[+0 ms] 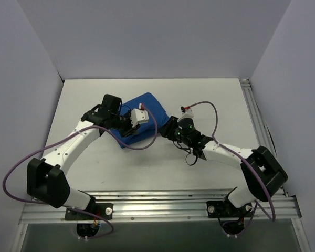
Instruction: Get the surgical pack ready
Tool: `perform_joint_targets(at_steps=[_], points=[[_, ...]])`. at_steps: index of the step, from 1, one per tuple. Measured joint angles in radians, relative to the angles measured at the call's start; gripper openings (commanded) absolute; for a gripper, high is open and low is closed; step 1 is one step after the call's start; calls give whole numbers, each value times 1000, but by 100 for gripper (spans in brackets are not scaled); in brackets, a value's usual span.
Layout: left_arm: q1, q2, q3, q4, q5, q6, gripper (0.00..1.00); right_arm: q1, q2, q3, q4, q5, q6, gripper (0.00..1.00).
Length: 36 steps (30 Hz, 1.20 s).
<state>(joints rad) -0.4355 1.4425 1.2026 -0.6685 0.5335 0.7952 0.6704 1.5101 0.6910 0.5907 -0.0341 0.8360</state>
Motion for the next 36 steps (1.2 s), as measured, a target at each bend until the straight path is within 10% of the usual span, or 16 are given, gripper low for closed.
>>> perform_joint_targets(at_steps=[12,27,36], points=[[3,238,81,273,-134,-296,32,-80,234,392,-12,-53,-257,5],[-32,151,-204,404,-207,-167,26,-80,339,209,167,-121,-312,0],[-31,109,-167,332,-220,-140,75,-85,212,240,-61,-97,-387,26]])
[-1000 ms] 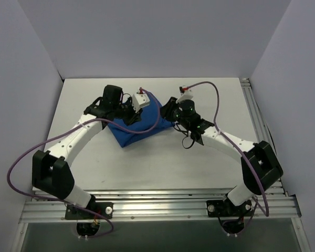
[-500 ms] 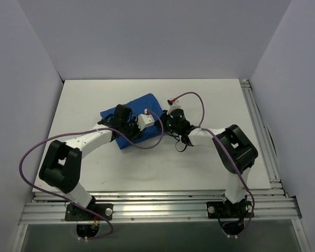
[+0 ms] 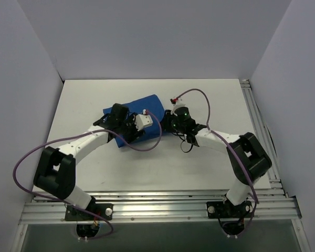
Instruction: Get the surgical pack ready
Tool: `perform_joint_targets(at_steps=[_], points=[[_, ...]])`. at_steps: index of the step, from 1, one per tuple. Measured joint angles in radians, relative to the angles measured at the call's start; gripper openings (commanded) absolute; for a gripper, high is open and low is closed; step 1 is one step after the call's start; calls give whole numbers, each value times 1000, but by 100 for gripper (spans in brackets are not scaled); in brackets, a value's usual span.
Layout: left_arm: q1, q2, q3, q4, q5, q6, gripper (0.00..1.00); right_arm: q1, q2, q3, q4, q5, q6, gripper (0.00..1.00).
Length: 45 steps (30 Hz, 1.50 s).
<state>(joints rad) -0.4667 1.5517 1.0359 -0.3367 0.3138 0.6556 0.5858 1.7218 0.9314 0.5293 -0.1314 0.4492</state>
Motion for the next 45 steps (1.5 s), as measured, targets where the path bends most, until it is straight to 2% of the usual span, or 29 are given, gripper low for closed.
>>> perform_joint_targets(at_steps=[5,9,13,16,18,22,23,25,26,34,45], points=[[-81,-45,47,-32,-48,11,81,-33,-124,0,-98,12,8,35],[-142,-25,51,-20,-125,39,81,-47,-119,-6,-108,9,32,41],[-153,32,39,2,-208,61,73,-47,-72,-31,-106,-16,60,41],[-151,59,14,22,-255,71,58,-46,-29,-34,-76,-35,76,41],[-151,61,-9,41,-274,81,42,-43,-13,-34,-54,-42,82,37],[-151,58,-34,72,-288,94,29,-43,0,-43,2,-49,103,33],[-151,55,-38,79,-289,99,25,-43,6,-43,15,-51,106,26],[-151,47,-48,93,-292,109,7,-43,24,-43,44,-57,114,14],[-151,44,-50,97,-293,112,2,-43,33,-43,57,-61,120,2],[-145,18,-90,129,-297,164,2,-80,27,-109,158,-109,159,0],[-111,11,-96,131,-236,196,2,-96,5,-158,199,-170,164,0]])
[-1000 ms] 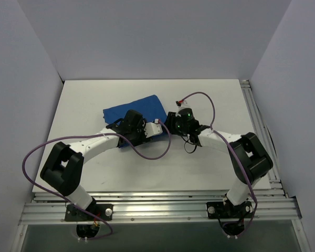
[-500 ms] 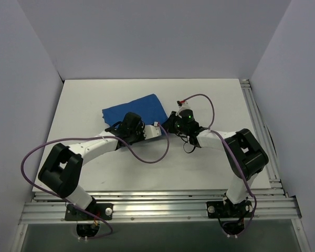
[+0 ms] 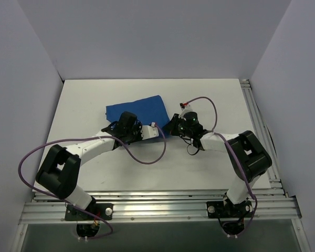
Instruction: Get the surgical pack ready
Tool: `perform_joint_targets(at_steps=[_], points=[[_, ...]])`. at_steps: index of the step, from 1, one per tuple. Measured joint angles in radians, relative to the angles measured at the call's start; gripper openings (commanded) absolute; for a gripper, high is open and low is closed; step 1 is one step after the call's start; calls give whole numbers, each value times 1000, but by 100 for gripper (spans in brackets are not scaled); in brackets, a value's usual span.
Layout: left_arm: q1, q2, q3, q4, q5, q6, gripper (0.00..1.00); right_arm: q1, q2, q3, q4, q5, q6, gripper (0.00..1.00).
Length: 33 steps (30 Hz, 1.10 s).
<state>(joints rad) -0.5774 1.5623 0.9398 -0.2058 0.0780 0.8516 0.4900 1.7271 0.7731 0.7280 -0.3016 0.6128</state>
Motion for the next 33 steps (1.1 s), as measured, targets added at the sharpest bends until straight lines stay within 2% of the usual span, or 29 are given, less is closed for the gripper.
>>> perform_joint_targets(at_steps=[1,2,4,5,7,14,16,17,19,20,21,24,26,30,33], points=[[4,0,0,-2,8,3,2,0,-2,0,-2,0,-1,0],[8,0,0,-4,19,8,2,0,-4,0,-6,-1,-4,5],[18,0,0,-11,47,24,4,0,-11,0,-19,-6,-15,20],[23,0,1,-16,57,27,12,1,-17,4,-39,-6,-26,28],[31,-1,4,-26,76,34,37,0,-31,19,-100,0,-51,32],[50,-24,54,-157,135,-14,53,0,-185,45,-335,51,-130,40],[51,-45,90,-229,163,-37,53,0,-229,88,-416,72,-153,40],[54,-54,115,-269,180,-47,49,0,-245,116,-449,84,-166,39],[61,-59,182,-348,229,-72,34,3,-259,181,-502,109,-187,37],[72,-59,226,-386,277,-88,26,9,-259,216,-519,122,-200,32],[86,-60,259,-410,322,-101,15,13,-256,241,-529,131,-211,31],[167,-72,309,-430,451,-158,14,37,-212,309,-526,130,-233,32],[226,-74,316,-413,465,-215,14,53,-152,354,-513,116,-245,38],[264,-18,316,-373,374,-282,22,65,-13,415,-492,102,-259,39],[258,50,294,-335,312,-299,24,59,84,451,-500,99,-279,32]])
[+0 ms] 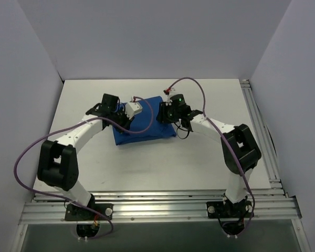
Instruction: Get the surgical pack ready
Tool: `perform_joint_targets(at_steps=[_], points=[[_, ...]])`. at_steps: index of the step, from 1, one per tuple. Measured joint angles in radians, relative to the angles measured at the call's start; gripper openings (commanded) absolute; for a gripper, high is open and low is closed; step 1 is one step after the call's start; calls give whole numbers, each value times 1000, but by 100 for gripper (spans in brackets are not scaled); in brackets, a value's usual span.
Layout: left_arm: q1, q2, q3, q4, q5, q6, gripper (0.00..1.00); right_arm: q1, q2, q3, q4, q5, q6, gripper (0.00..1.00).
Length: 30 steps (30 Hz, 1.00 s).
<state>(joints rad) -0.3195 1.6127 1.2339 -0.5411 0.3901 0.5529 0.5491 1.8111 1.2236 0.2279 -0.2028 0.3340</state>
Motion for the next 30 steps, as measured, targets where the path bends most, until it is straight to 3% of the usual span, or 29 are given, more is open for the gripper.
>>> perform_joint_targets(at_steps=[6,11,14,16,19,23,30], points=[[3,72,-111,114,-108,-2,21,-13,99,-9,54,-45,4,28],[23,62,-120,141,-93,4,23,-16,93,-10,55,-56,2,35],[42,31,-121,130,-76,-3,31,-18,89,31,3,-56,-11,47],[64,-6,-120,117,-64,-22,44,-24,76,59,-27,-44,-23,56],[121,-70,-99,90,-46,-71,52,-50,51,95,-44,-20,-34,66],[230,-114,-19,59,-40,-124,58,-112,70,181,-85,-29,-65,67],[435,-89,7,35,-76,-152,59,-148,249,319,-124,-124,-127,65]])
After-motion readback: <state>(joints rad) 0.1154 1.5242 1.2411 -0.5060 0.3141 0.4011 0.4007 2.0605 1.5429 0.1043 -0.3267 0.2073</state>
